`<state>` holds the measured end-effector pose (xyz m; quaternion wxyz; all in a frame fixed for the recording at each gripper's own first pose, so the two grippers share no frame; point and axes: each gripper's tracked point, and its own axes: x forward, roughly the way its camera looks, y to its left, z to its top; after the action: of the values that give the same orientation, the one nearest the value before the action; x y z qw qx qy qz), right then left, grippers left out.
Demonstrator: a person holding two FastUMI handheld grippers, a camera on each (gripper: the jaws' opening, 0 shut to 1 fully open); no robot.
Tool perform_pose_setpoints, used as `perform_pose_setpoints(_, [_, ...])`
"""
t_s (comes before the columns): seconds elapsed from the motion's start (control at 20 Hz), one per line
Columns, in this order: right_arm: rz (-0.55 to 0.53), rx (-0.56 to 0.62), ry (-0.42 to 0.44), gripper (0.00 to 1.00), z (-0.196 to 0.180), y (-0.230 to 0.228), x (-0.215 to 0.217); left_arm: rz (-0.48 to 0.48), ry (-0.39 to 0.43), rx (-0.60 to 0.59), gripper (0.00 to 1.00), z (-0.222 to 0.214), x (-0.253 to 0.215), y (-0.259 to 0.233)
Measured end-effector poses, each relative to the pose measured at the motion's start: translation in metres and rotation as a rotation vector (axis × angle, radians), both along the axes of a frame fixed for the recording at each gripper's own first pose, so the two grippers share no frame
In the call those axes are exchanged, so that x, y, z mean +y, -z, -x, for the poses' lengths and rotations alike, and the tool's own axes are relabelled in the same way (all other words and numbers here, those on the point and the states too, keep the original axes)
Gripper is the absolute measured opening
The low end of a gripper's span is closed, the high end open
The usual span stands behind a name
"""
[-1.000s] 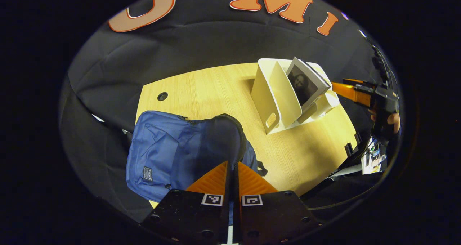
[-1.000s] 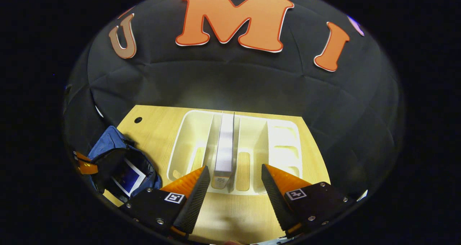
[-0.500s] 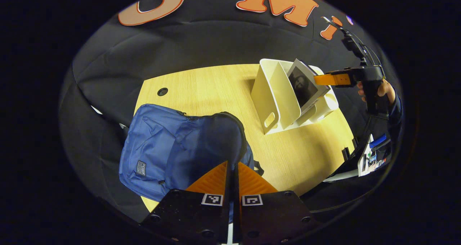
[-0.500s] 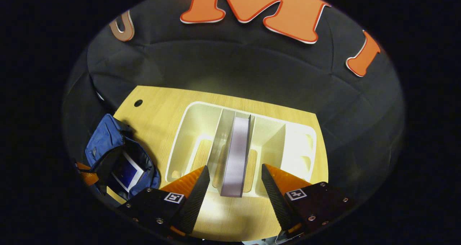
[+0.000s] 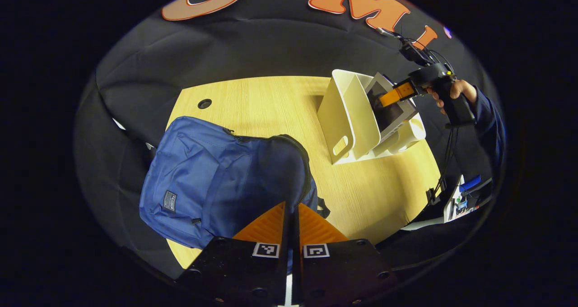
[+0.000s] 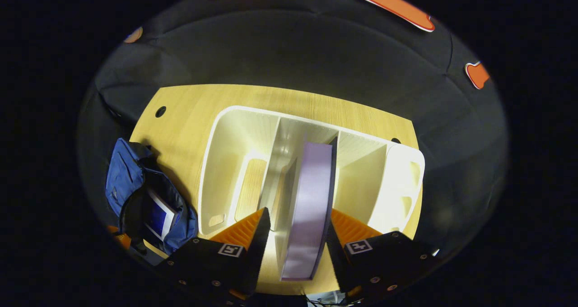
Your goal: Open the schoolbag, grab two books from the bookshelf and put them into the schoolbag.
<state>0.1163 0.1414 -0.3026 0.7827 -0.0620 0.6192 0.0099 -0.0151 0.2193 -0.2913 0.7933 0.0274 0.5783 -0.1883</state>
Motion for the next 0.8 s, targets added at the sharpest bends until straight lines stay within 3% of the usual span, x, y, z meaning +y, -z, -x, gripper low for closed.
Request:
perform_pose_setpoints(0.05, [-0.014,0.024,0.010,0.65,0.001,0.001,0.002,0.003,-0.005,0.003,0.05,0.001,0.001,0.002])
perform_pose_setpoints(0.1, [-0.034,0.050,0.026,0.50,0.003,0.006,0.006,0.007,-0.010,0.004,0.05,0.003,0.002,0.003])
perform_pose_setpoints(0.15, [-0.046,0.064,0.041,0.53,0.004,0.001,0.008,0.010,-0.014,0.008,0.05,0.003,0.002,0.004])
perform_pose_setpoints(0.2, [-0.052,0.081,0.060,0.43,0.005,0.005,0.007,0.012,-0.016,0.008,0.05,0.004,0.002,0.005])
perform_pose_setpoints(0.25, [-0.061,0.098,0.074,0.48,0.008,0.004,0.007,0.012,-0.016,0.010,0.05,0.005,0.002,0.006])
perform_pose_setpoints(0.35, [-0.083,0.127,0.085,0.30,0.013,-0.001,0.006,0.016,-0.017,0.008,0.05,0.004,0.002,0.006])
perform_pose_setpoints(0.4, [-0.090,0.128,0.082,0.37,0.015,-0.005,0.005,0.018,-0.018,0.006,0.05,0.005,0.003,0.006])
perform_pose_setpoints(0.8, [-0.137,0.062,0.064,0.36,0.018,-0.073,-0.013,0.024,-0.009,0.009,0.05,0.005,0.001,0.008])
